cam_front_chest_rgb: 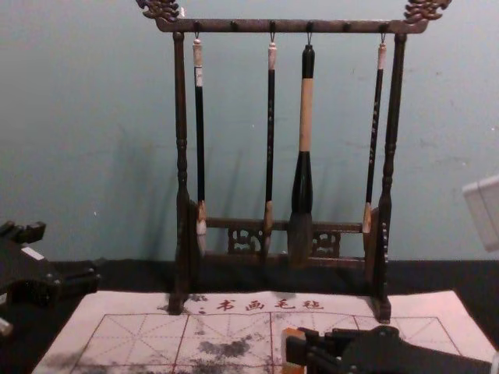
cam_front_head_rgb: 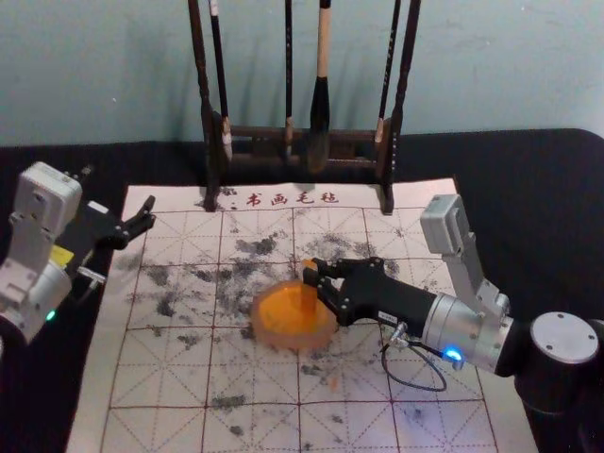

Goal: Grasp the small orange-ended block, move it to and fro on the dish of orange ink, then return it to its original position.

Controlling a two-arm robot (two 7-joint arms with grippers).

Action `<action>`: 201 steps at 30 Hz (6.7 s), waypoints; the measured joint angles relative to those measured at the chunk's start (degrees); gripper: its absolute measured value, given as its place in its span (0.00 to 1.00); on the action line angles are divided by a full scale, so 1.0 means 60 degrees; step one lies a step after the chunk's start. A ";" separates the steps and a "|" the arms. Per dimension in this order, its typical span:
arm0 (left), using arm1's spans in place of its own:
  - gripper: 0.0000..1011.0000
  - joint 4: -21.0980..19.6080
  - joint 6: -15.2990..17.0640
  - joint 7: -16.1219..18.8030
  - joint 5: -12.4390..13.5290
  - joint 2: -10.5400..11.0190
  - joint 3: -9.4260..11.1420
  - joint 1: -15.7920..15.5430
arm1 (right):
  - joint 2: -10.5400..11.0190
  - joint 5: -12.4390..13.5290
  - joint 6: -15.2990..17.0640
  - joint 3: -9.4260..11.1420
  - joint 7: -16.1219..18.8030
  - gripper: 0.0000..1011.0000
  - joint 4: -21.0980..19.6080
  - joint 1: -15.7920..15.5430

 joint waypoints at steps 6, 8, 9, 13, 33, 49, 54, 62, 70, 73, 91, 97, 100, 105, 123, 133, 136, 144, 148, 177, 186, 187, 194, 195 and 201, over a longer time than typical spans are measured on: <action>0.99 0.0000 0.0000 0.0000 0.0000 0.0000 0.0000 0.0000 | 0.0043 0.0058 0.0038 -0.0025 0.0045 0.14 -0.0134 -0.0081; 0.99 0.0000 0.0000 0.0000 0.0000 0.0000 0.0000 0.0000 | 0.0053 0.0073 0.0048 -0.0042 0.0066 0.14 -0.0173 -0.0106; 0.99 0.0000 0.0000 0.0000 0.0001 0.0000 0.0000 0.0000 | 0.0058 0.0086 0.0054 -0.0059 0.0081 0.14 -0.0204 -0.0128; 0.99 0.0000 0.0000 0.0000 0.0001 0.0000 -0.0001 0.0000 | 0.0073 0.0096 0.0073 -0.0115 0.0105 0.14 -0.0269 -0.0169; 0.99 0.0000 0.0000 0.0000 0.0001 0.0000 0.0000 0.0000 | -0.0186 0.0049 0.0034 -0.0408 0.0151 0.14 -0.0158 0.0005; 0.99 0.0000 0.0000 0.0000 0.0001 0.0000 0.0000 0.0000 | -0.0476 -0.0144 -0.0075 -0.0527 0.0077 0.14 0.0265 0.0296; 0.99 0.0000 0.0000 0.0000 0.0000 0.0000 -0.0001 0.0000 | -0.0563 -0.0190 -0.0104 -0.0505 0.0007 0.14 0.0379 0.0357; 0.99 0.0000 0.0000 0.0000 0.0001 0.0000 0.0000 0.0000 | -0.0625 -0.0208 -0.0112 -0.0419 -0.0070 0.14 0.0466 0.0413; 0.99 0.0000 0.0000 0.0000 0.0001 0.0000 -0.0001 0.0000 | -0.0644 -0.0232 -0.0116 -0.0326 -0.0124 0.14 0.0528 0.0437; 0.99 0.0000 0.0000 0.0000 0.0000 0.0000 0.0000 0.0000 | -0.0642 -0.0237 -0.0121 -0.0291 -0.0136 0.14 0.0537 0.0437; 0.99 0.0000 0.0000 0.0000 0.0000 0.0000 0.0000 0.0000 | -0.0582 -0.0264 -0.0168 -0.0163 -0.0143 0.14 0.0558 0.0388; 0.99 0.0000 0.0000 0.0000 0.0001 0.0000 -0.0001 0.0000 | -0.0539 -0.0264 -0.0168 -0.0107 -0.0154 0.14 0.0547 0.0349; 0.99 0.0000 0.0000 0.0000 0.0001 0.0000 0.0000 0.0000 | -0.0512 -0.0253 -0.0167 -0.0071 -0.0156 0.14 0.0529 0.0336; 0.99 0.0000 0.0000 0.0000 0.0000 0.0000 -0.0001 0.0000 | -0.0446 -0.0224 -0.0157 -0.0016 -0.0163 0.14 0.0455 0.0279; 0.99 0.0000 0.0000 0.0000 0.0001 0.0000 0.0000 0.0000 | -0.0143 -0.0135 -0.0149 0.0104 -0.0134 0.14 0.0079 -0.0068; 0.99 0.0000 0.0000 0.0000 0.0001 0.0000 0.0000 0.0000 | -0.0074 -0.0063 -0.0079 0.0031 -0.0053 0.14 -0.0106 -0.0199; 0.99 0.0000 0.0000 0.0000 0.0001 0.0000 0.0000 0.0000 | -0.0071 -0.0052 -0.0056 -0.0010 -0.0033 0.14 -0.0142 -0.0218; 0.99 0.0000 0.0000 -0.0001 0.0001 0.0000 0.0000 0.0000 | -0.0115 -0.0026 -0.0008 -0.0098 -0.0001 0.14 -0.0179 -0.0222; 0.99 0.0000 0.0000 0.0000 0.0000 0.0000 0.0000 0.0000 | -0.0146 -0.0024 0.0016 -0.0153 0.0018 0.14 -0.0183 -0.0198; 0.99 0.0000 0.0000 0.0000 0.0000 0.0000 0.0000 -0.0001 | -0.0438 -0.0019 -0.0033 -0.0410 0.0030 0.14 0.0074 0.0043; 0.99 0.0000 0.0000 0.0000 0.0000 0.0000 0.0000 0.0000 | -0.0616 -0.0012 -0.0080 -0.0376 -0.0042 0.14 0.0287 0.0200; 0.99 0.0000 0.0000 0.0000 0.0001 0.0000 0.0000 0.0000 | -0.0629 -0.0012 -0.0095 -0.0372 -0.0043 0.14 0.0315 0.0222; 0.99 0.0000 0.0000 0.0000 0.0000 0.0000 -0.0001 0.0000 | -0.0653 -0.0022 -0.0110 -0.0358 -0.0059 0.14 0.0355 0.0248; 0.99 0.0000 0.0000 0.0000 0.0000 0.0000 -0.0001 -0.0001 | -0.0653 -0.0028 -0.0111 -0.0354 -0.0064 0.14 0.0360 0.0248; 0.99 0.0000 0.0000 0.0000 0.0000 0.0000 0.0000 0.0000 | -0.0645 -0.0056 -0.0119 -0.0340 -0.0075 0.14 0.0389 0.0242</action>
